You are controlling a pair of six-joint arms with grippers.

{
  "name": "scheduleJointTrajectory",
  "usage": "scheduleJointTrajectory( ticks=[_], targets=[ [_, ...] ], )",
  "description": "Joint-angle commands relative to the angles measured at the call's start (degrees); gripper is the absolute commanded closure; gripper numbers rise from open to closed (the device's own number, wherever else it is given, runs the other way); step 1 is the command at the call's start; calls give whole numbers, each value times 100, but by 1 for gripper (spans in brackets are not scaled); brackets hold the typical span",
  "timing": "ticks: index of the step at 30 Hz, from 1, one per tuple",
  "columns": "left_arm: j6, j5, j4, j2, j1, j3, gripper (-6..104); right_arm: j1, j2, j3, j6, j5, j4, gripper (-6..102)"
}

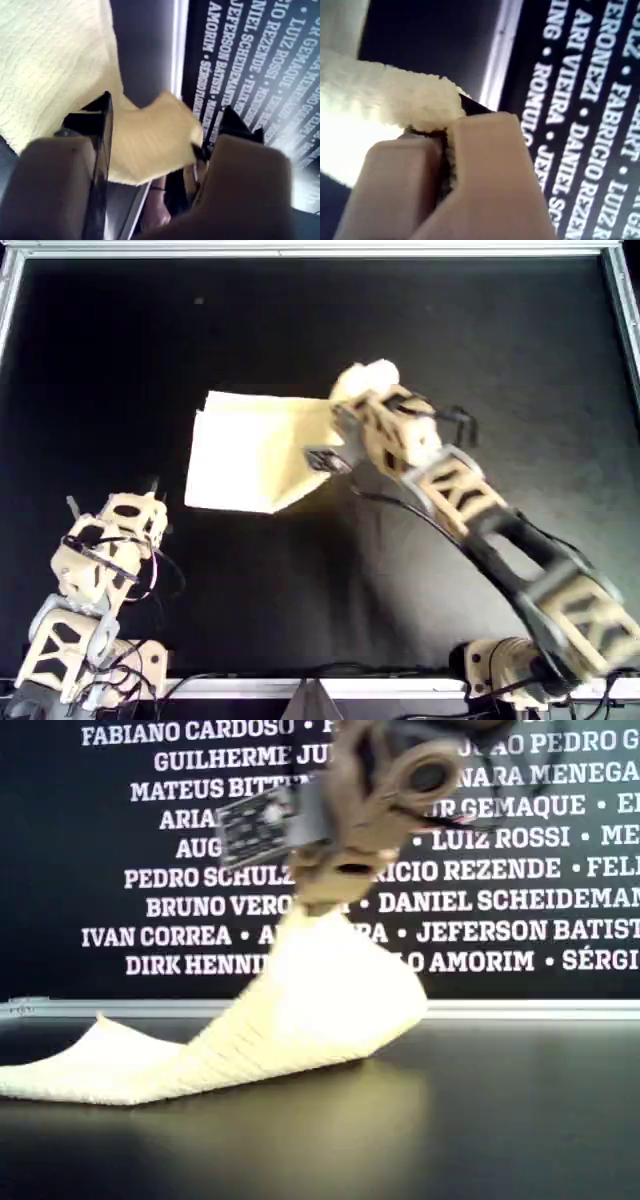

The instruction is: Fold a cloth

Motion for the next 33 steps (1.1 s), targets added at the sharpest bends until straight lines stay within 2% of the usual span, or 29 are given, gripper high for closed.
scheduleJointTrajectory(
  ticks=[1, 4, 11, 19, 33],
  targets=[
    [9, -26, -70, 105, 35, -343, 21, 343, -448, -1406, 9, -9, -88, 96],
    [9, -26, -70, 105, 35, -299, 21, 747, -1081, -2206, -53, -9, -88, 96],
    [9, -26, -70, 105, 44, -290, 21, 1503, -2259, -3691, -62, -9, -79, 96],
    [9, -26, -70, 105, 44, -290, 20, 1925, -3331, -4482, -26, -9, -79, 96],
    [9, -26, -70, 105, 44, -290, 20, 2355, -4140, -4509, 26, 88, -79, 95]
  ],
)
